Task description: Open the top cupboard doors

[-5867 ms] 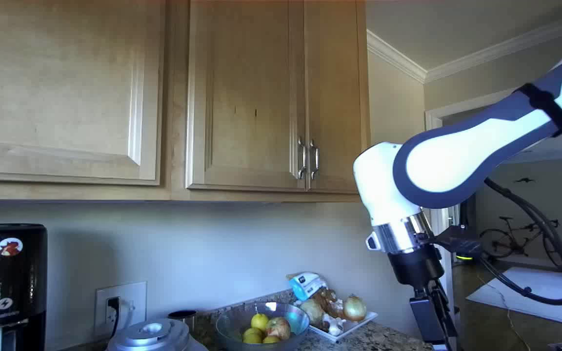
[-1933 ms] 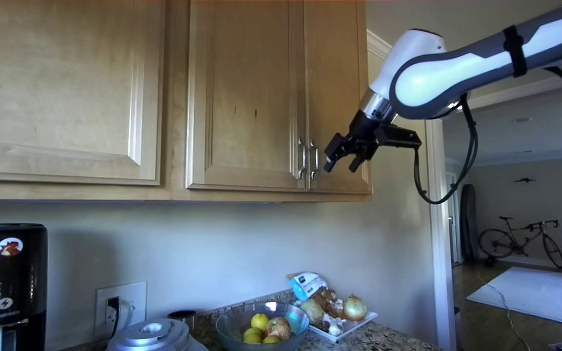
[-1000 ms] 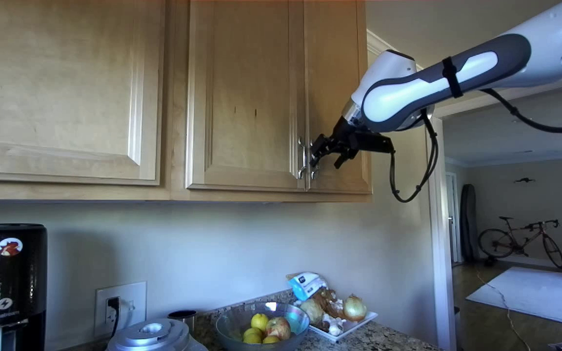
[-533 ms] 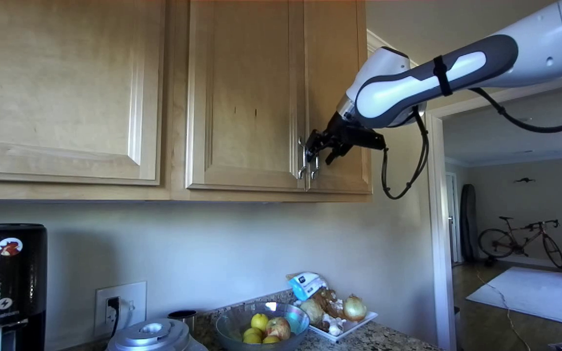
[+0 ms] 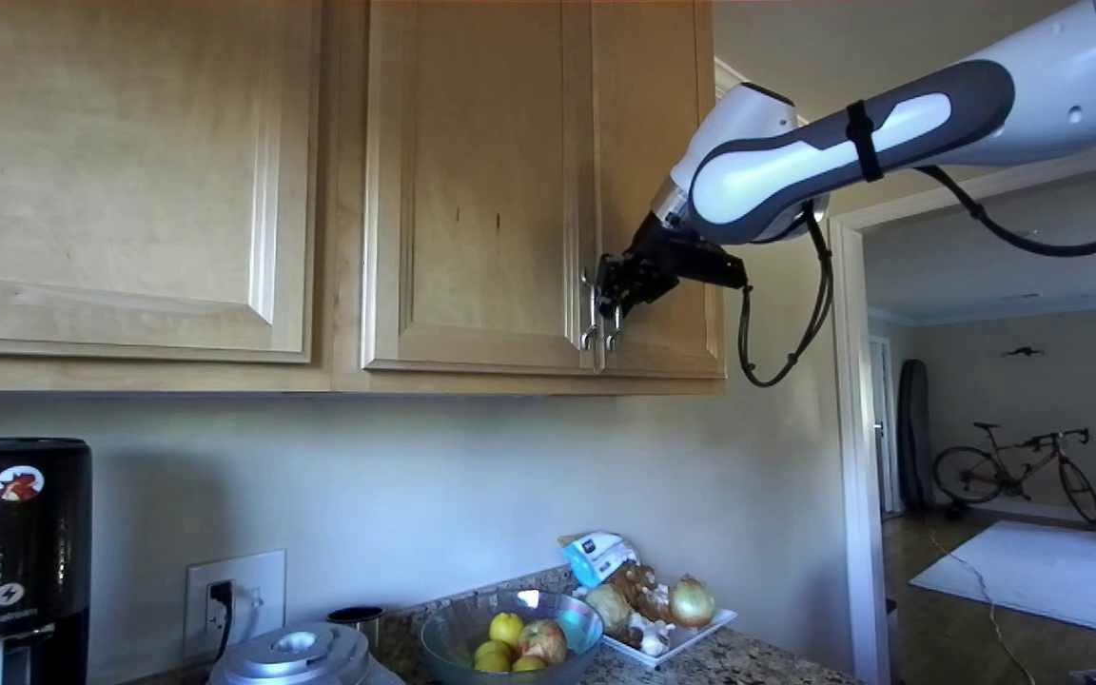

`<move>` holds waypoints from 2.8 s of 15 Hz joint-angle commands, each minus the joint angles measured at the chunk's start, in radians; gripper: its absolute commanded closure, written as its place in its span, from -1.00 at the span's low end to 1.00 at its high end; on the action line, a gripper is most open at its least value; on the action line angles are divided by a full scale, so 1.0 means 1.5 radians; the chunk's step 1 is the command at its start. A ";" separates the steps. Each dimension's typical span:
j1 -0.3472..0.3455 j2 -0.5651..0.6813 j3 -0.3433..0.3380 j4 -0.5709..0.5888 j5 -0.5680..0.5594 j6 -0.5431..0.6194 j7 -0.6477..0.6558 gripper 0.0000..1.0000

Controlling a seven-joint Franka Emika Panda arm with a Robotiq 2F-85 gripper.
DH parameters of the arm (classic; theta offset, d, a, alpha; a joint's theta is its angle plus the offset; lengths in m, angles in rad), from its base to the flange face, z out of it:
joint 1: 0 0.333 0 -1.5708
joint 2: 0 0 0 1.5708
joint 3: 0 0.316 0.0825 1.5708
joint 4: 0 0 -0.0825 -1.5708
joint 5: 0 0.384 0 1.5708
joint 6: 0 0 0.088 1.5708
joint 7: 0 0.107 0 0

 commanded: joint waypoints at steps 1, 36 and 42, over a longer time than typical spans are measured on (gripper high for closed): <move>0.008 -0.018 -0.007 -0.011 -0.006 -0.009 0.007 0.80; -0.102 -0.355 -0.079 -0.292 -0.074 -0.160 -0.151 -0.33; -0.093 -0.354 -0.057 -0.319 -0.138 -0.203 -0.167 -0.99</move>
